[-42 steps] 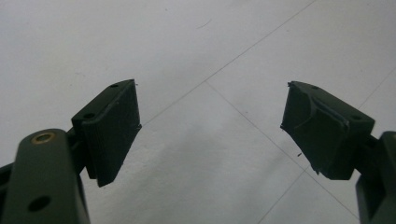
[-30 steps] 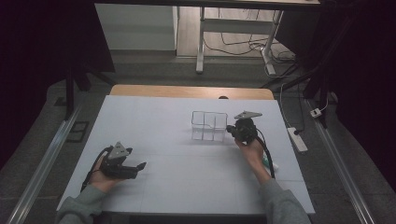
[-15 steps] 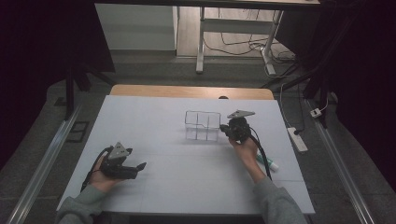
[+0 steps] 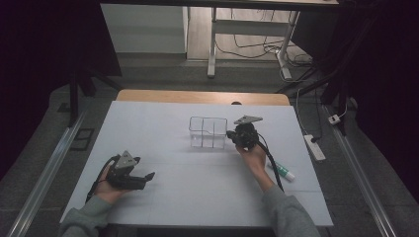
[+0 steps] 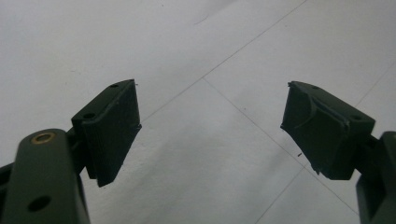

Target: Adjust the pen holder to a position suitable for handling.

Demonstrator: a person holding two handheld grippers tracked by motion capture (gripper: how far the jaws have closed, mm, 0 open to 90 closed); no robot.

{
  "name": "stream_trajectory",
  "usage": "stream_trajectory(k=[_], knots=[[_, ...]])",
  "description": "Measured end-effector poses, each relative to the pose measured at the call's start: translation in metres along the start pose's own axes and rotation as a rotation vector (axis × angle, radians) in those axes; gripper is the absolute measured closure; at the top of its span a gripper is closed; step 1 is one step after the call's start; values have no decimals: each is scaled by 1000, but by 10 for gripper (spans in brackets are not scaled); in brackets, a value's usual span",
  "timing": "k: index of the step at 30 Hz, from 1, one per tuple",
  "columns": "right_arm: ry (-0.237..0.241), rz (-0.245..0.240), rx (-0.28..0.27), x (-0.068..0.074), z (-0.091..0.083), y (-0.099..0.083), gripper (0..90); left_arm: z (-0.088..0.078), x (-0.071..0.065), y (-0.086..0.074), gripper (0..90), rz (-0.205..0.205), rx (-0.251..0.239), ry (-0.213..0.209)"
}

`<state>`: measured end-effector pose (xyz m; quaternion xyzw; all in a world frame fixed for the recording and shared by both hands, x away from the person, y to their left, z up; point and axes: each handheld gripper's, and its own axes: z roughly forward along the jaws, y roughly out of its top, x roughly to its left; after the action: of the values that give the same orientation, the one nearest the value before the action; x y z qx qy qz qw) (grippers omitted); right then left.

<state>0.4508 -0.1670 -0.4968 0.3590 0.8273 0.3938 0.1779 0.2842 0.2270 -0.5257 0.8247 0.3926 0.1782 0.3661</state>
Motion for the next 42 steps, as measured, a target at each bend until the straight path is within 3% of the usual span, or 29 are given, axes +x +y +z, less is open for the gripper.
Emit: stream_trajectory(k=[29,42], knots=[[37,-2,-10,14,16,11,895,2,-1,-1,186,6,13,0],[21,12,-13,1,-12,7,894,2,-1,-1,185,11,14,3]])
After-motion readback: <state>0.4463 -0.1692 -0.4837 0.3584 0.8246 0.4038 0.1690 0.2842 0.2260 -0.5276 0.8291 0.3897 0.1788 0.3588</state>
